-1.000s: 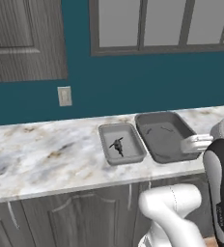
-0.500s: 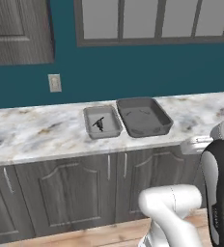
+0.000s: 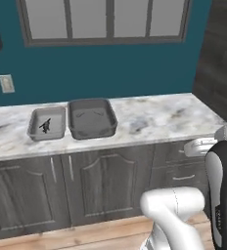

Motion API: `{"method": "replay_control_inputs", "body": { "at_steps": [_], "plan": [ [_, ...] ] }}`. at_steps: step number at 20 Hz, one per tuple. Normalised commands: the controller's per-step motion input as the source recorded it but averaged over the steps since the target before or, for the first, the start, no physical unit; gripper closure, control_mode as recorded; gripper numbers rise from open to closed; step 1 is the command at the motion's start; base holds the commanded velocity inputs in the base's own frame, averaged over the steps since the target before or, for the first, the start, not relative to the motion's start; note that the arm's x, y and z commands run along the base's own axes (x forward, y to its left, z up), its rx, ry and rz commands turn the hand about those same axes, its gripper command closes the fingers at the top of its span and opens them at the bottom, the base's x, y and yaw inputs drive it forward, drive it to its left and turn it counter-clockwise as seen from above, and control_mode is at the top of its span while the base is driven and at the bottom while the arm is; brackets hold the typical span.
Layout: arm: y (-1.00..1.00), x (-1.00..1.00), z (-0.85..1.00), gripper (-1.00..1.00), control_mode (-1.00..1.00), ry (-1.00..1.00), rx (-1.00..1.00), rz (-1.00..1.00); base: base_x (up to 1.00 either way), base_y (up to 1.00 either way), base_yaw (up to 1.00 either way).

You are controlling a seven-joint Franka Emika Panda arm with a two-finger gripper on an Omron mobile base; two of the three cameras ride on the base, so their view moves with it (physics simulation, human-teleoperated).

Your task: Place one carrot and one fish in each tupperware on the nearby counter, to pack two identical lunches.

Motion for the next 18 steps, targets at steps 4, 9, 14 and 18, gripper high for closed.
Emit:
{"method": "replay_control_inputs", "body": {
  "at_steps": [4, 9, 14, 18],
  "plan": [
    [0.0, 0.0, 0.0, -1.0, 1.0, 0.0, 0.0, 0.0, -0.24, -1.0, 0.0],
    [0.0, 0.0, 0.0, -1.0, 1.0, 0.0, 0.0, 0.0, -0.14, -1.0, 0.0],
    [0.0, 0.0, 0.0, -1.0, 1.0, 0.0, 0.0, 0.0, -0.14, -1.0, 0.0],
    [0.0, 0.0, 0.0, -1.0, 1.0, 0.0, 0.0, 0.0, -0.13, -1.0, 0.0]
  ]
}}
